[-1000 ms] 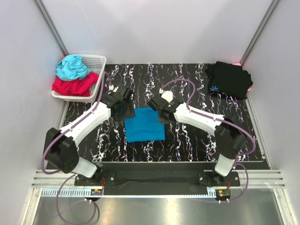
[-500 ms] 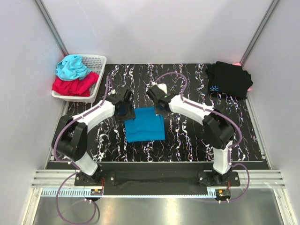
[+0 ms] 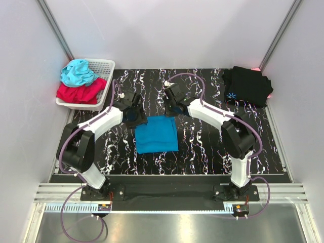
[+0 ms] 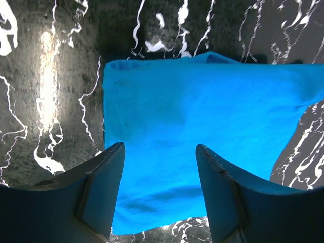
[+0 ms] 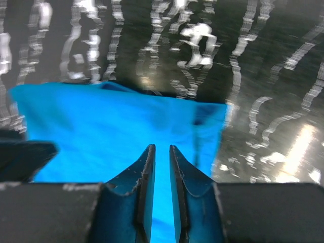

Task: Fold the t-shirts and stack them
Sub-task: Fold the tshirt

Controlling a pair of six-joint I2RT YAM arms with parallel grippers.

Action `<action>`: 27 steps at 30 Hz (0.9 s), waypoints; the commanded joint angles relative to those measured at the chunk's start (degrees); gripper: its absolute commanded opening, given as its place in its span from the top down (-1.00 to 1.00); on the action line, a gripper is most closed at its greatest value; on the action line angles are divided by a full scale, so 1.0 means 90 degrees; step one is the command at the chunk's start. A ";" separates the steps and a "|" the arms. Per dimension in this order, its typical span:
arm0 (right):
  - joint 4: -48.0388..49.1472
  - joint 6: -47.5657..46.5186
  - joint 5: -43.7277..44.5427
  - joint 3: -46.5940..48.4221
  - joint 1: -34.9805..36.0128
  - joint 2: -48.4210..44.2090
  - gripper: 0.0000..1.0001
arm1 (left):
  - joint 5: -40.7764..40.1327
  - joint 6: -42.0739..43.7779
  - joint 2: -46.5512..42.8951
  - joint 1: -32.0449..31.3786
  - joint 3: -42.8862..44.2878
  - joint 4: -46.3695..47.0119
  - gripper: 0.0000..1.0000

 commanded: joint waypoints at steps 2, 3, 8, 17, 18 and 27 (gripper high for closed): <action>0.0662 -0.0103 -0.0940 0.0013 -0.0071 0.0071 0.52 | 0.0093 0.0029 0.0063 0.0068 0.0399 0.0202 -0.27; 0.0720 -0.0084 -0.1037 0.0032 -0.0090 0.0120 0.53 | 0.0074 0.0019 0.0083 0.0068 0.0419 0.0211 -0.27; 0.0819 0.0004 -0.1321 0.0072 -0.0149 0.0325 0.56 | -0.0034 -0.0039 0.0346 0.0146 0.0546 0.0192 -0.27; 0.0897 0.0005 -0.1166 -0.0182 -0.0276 0.0638 0.59 | -0.0278 -0.0118 0.0844 0.0214 0.0624 0.0319 -0.26; 0.0906 0.0004 -0.1127 -0.0192 -0.0296 0.0657 0.60 | -0.0288 -0.0118 0.0932 0.0214 0.0625 0.0357 -0.26; 0.0897 0.0063 -0.0727 -0.0416 -0.0627 0.0999 0.67 | -0.0677 -0.0293 0.1596 0.0244 0.1024 0.0114 -0.24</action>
